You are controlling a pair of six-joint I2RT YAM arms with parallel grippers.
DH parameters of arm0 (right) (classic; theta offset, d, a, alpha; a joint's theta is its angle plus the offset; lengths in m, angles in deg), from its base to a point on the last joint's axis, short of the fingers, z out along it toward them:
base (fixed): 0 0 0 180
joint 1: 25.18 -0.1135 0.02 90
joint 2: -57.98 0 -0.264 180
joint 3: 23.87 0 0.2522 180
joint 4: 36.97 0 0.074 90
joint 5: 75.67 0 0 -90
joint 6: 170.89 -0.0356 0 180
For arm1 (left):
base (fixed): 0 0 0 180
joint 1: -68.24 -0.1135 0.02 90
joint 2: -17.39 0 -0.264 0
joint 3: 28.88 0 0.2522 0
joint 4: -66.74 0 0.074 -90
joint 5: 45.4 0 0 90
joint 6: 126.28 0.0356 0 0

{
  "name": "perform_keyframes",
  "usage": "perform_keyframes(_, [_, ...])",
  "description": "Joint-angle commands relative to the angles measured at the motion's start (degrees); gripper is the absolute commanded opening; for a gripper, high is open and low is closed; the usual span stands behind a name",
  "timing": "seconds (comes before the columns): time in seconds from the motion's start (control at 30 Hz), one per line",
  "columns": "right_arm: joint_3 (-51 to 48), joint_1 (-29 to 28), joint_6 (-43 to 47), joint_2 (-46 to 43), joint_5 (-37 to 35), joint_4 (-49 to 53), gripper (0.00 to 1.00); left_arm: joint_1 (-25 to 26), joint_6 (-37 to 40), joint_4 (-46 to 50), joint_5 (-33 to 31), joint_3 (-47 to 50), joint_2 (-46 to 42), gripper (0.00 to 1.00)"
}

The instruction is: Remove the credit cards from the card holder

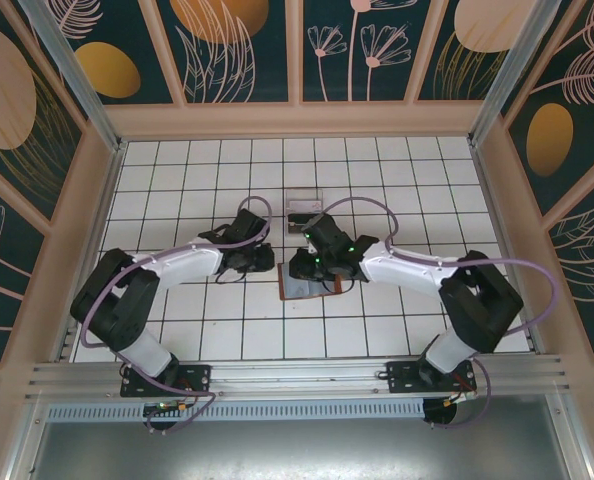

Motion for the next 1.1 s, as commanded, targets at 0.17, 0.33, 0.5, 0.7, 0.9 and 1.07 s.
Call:
perform_keyframes(0.17, [3.8, -0.6, -0.4, 7.8, 5.9, -3.8, 0.20, -1.3, 1.0, 2.2, -1.8, 3.2, -4.6, 0.19])
perform_keyframes(0.33, [4.9, -0.6, 0.3, 9.8, 5.6, -2.8, 0.22, -1.4, 0.6, 1.8, -1.6, 4.1, -5.5, 0.20])
perform_keyframes(0.5, [5.1, -0.4, 1.2, 11.6, 4.2, -1.4, 0.25, -1.3, 0.5, 1.6, -1.2, 3.7, -5.1, 0.20])
perform_keyframes(0.7, [5.8, -0.4, 1.5, 12.8, 0.3, 2.4, 0.32, -1.4, 0.9, 1.6, -0.7, 2.9, -4.2, 0.20])
perform_keyframes(0.9, [6.5, -0.5, 1.6, 12.0, -4.8, 8.1, 0.37, -1.3, 1.2, 1.6, -0.3, 2.4, -3.5, 0.20])
perform_keyframes(1.07, [9.1, -1.4, 2.1, 11.9, -10.3, 13.8, 0.41, -1.3, 1.5, 1.6, -0.1, 2.2, -3.1, 0.19])
